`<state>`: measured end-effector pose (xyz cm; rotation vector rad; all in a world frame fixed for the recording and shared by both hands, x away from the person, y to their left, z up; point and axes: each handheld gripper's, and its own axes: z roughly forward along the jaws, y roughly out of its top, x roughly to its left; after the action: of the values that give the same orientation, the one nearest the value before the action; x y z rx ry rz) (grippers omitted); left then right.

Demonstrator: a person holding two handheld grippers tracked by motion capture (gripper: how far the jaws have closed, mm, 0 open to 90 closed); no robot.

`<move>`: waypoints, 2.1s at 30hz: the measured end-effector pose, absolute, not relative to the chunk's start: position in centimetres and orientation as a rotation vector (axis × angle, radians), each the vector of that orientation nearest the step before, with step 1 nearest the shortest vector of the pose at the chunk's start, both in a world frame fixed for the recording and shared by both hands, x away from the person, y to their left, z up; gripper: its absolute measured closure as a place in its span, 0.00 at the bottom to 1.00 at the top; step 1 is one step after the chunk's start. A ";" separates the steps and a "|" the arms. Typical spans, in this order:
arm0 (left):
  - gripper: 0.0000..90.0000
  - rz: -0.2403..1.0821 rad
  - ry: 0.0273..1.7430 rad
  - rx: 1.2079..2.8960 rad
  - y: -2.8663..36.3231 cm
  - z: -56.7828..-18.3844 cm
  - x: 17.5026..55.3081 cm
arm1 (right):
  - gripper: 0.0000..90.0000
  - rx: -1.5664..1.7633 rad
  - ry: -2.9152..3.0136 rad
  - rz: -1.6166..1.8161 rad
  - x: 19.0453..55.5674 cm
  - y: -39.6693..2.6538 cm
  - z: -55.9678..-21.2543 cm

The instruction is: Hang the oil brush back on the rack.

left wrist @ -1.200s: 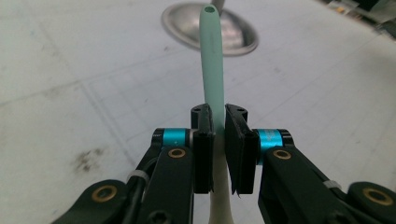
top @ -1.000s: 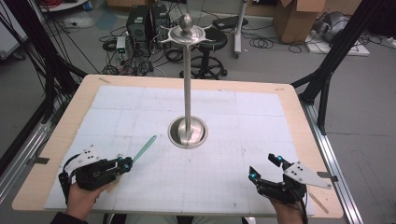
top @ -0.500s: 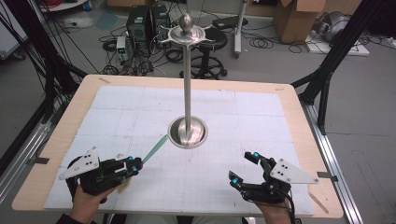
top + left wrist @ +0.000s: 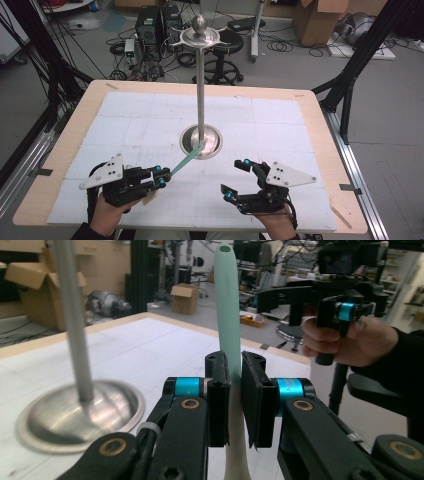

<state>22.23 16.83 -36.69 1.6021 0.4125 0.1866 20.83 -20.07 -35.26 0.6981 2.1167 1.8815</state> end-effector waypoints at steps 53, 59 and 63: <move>0.90 0.044 0.253 1.662 12.2 -37.7 19.7 | 0.78 0.547 2.185 2.202 20.3 -17.7 -35.4; 0.90 0.058 0.250 1.679 11.9 -37.8 19.6 | 0.83 0.582 2.200 2.226 20.2 -17.6 -35.3; 0.90 0.059 0.240 1.685 11.8 -37.8 19.5 | 0.85 0.573 2.207 2.206 19.8 -17.3 -34.9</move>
<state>19.50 11.84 -37.81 1.6847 0.2402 0.0589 19.81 -17.27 -34.87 0.5729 2.2071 2.2064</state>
